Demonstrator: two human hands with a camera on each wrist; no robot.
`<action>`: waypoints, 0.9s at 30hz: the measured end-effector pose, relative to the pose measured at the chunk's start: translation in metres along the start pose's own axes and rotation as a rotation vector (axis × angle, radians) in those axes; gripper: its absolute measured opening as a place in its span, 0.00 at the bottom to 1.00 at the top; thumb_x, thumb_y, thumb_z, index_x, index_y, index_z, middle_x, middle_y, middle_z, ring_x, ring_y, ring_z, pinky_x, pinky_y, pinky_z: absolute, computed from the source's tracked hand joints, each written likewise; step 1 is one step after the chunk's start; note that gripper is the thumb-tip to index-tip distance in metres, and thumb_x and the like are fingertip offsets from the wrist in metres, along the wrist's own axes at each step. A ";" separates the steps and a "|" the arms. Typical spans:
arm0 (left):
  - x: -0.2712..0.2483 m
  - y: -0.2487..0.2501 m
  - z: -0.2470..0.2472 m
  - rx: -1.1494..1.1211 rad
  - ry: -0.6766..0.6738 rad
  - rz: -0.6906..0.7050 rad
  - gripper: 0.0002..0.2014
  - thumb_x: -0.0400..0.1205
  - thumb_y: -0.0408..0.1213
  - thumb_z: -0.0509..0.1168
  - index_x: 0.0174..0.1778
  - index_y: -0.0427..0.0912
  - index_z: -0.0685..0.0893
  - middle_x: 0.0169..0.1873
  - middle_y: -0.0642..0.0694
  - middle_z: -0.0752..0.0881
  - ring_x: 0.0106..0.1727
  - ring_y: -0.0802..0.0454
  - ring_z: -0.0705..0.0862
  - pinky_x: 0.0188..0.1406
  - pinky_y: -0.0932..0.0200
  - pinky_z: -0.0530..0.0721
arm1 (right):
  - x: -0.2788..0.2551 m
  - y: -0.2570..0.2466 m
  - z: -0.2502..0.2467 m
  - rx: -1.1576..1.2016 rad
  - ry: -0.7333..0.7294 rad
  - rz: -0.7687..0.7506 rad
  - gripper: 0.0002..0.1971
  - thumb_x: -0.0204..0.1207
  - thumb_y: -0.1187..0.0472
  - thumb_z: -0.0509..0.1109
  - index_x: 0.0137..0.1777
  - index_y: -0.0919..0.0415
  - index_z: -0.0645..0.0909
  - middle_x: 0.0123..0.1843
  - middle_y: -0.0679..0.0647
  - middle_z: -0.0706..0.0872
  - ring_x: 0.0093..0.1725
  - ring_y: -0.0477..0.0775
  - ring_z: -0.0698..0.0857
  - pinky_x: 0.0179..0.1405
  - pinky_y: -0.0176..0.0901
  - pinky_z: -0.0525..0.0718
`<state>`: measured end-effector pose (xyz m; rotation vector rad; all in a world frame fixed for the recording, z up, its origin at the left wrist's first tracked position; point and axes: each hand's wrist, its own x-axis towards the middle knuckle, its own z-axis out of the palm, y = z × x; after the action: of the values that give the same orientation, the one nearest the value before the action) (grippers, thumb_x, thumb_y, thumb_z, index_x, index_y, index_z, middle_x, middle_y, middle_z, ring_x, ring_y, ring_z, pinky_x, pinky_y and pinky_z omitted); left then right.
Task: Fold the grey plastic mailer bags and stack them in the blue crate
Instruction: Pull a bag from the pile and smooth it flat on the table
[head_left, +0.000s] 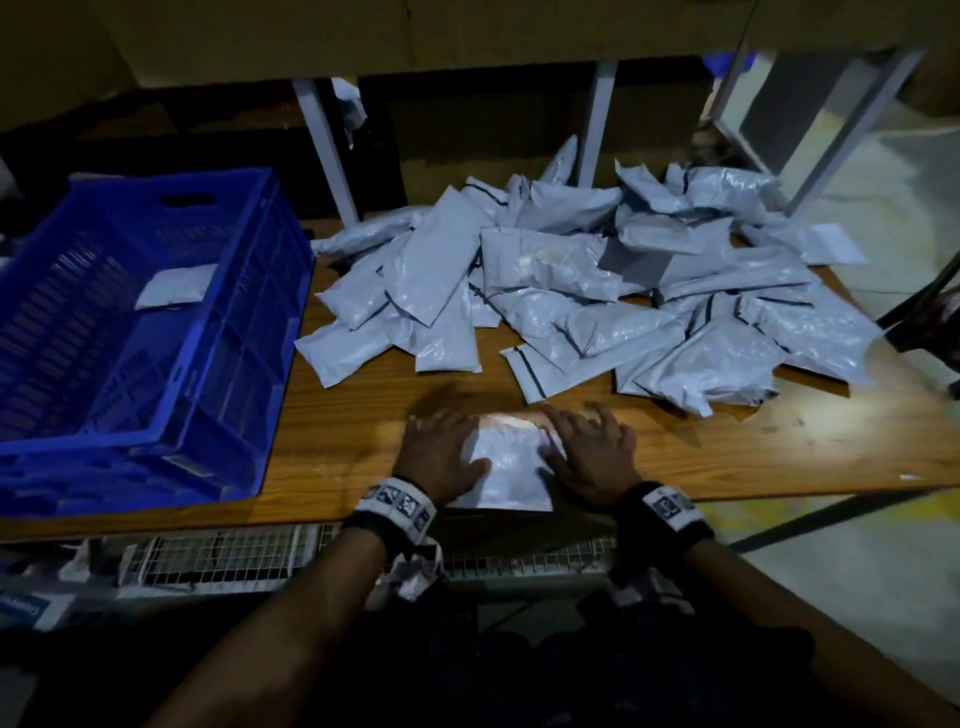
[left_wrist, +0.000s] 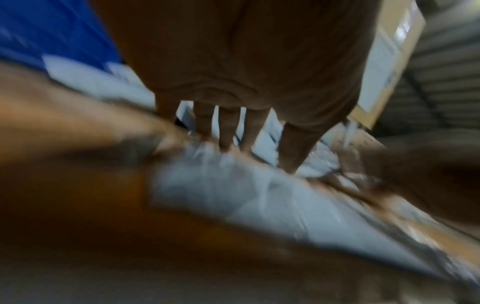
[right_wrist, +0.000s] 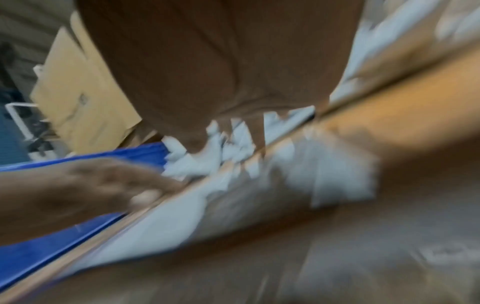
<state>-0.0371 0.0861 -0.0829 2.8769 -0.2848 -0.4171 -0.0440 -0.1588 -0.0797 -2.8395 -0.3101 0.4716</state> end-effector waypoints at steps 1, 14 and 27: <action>0.001 -0.006 -0.011 0.000 0.031 0.004 0.34 0.78 0.62 0.67 0.80 0.51 0.76 0.78 0.46 0.78 0.80 0.39 0.73 0.78 0.41 0.71 | 0.002 0.005 -0.008 -0.063 0.002 0.007 0.36 0.85 0.41 0.63 0.89 0.40 0.52 0.88 0.49 0.62 0.88 0.67 0.50 0.79 0.73 0.59; 0.006 -0.007 -0.067 -0.004 0.266 0.011 0.32 0.69 0.53 0.82 0.69 0.59 0.81 0.65 0.49 0.80 0.68 0.42 0.75 0.67 0.40 0.77 | 0.008 0.006 -0.062 0.116 0.482 -0.268 0.10 0.69 0.63 0.78 0.49 0.53 0.87 0.52 0.53 0.83 0.53 0.62 0.80 0.48 0.54 0.80; -0.064 -0.014 0.034 -0.011 0.493 0.336 0.12 0.71 0.52 0.78 0.46 0.51 0.91 0.48 0.51 0.89 0.53 0.47 0.85 0.60 0.43 0.78 | -0.060 0.045 -0.007 -0.116 0.144 -0.113 0.16 0.64 0.52 0.82 0.52 0.44 0.86 0.64 0.47 0.85 0.70 0.61 0.78 0.61 0.59 0.74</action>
<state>-0.1057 0.1072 -0.1015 2.7277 -0.6493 0.3431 -0.0901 -0.2178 -0.0686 -2.9272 -0.4814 0.2321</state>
